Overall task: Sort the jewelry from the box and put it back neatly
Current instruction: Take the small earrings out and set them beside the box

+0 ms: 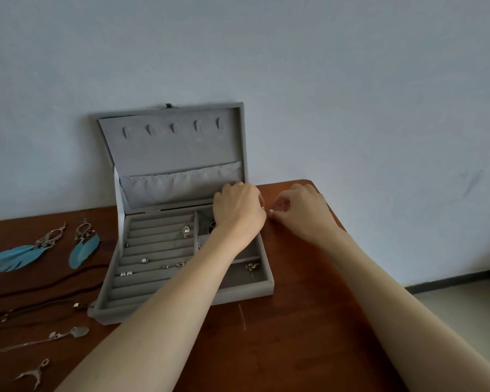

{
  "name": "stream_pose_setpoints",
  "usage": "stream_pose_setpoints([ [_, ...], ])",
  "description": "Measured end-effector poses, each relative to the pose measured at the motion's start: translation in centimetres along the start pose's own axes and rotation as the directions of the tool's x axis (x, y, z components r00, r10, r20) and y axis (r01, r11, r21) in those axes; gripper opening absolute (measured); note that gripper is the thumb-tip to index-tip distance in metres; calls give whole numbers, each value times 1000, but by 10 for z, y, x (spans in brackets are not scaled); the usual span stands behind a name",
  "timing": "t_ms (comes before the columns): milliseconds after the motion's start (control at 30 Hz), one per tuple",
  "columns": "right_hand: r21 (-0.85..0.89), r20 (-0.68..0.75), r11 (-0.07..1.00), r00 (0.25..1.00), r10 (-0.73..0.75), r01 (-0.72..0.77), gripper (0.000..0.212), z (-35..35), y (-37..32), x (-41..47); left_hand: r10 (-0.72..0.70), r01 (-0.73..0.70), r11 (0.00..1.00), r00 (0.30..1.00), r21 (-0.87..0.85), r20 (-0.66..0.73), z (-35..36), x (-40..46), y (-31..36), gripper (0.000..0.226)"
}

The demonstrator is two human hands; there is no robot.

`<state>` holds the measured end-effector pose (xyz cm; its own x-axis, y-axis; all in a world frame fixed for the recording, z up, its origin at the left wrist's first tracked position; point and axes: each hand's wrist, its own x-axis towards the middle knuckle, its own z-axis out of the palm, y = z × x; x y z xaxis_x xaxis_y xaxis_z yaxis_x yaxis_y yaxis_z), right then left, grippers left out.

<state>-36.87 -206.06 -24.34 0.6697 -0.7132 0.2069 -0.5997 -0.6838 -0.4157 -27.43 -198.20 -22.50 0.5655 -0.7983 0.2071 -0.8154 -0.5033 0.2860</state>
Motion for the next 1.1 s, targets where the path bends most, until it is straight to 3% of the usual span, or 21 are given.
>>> stream_pose_setpoints([
  [300,-17,40,1000,999,-16,16,21,-3,-1,0,-3,2,1000,999,21,51,-2,2,-1,20],
  [567,-6,37,1000,999,-11,11,24,-8,-4,-4,32,-23,967,999,-256,28,-23,-6,-15,19],
  [733,47,-30,996,997,-74,75,24,-13,-26,-14,42,-41,944,999,-327,-5,-57,-20,-45,21],
  [900,212,-36,955,978,-205,208,22,-9,-66,-23,-7,26,952,998,-306,64,-83,-38,-90,23],
  [1100,168,96,953,958,-269,251,21,7,-100,-21,-39,59,977,994,-203,101,-77,-50,-120,25],
])
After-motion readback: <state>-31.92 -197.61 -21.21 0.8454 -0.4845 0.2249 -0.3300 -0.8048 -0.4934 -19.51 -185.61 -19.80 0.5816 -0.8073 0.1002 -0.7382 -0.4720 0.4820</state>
